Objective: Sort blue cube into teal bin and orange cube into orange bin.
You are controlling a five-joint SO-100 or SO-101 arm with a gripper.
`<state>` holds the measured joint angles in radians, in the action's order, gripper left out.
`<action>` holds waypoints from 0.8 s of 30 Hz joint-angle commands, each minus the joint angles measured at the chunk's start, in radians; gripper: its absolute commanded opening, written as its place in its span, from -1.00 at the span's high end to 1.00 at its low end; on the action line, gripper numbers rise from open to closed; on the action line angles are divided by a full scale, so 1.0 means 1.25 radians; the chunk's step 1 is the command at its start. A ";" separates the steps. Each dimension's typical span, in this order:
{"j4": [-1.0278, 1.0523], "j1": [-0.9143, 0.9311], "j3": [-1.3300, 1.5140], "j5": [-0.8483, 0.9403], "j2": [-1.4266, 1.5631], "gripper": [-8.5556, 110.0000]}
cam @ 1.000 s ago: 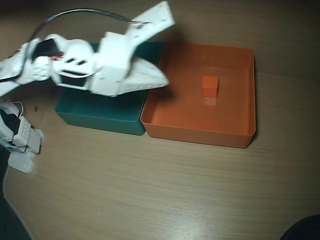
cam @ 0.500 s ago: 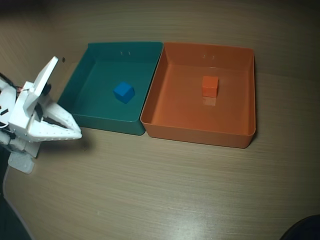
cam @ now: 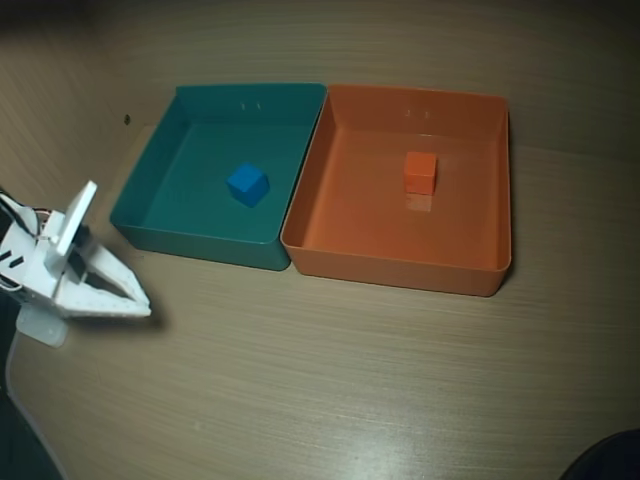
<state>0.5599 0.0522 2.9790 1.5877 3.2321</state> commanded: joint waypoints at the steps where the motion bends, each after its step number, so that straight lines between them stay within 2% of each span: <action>1: -0.004 0.002 0.059 0.006 0.074 0.95; 5: -0.010 0.002 0.153 0.007 0.098 0.95; 10: 0.061 0.005 0.156 0.004 0.097 0.95; 24: 0.639 0.005 0.156 -0.001 0.098 0.95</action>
<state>1.3085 0.0598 3.1094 1.5892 3.3471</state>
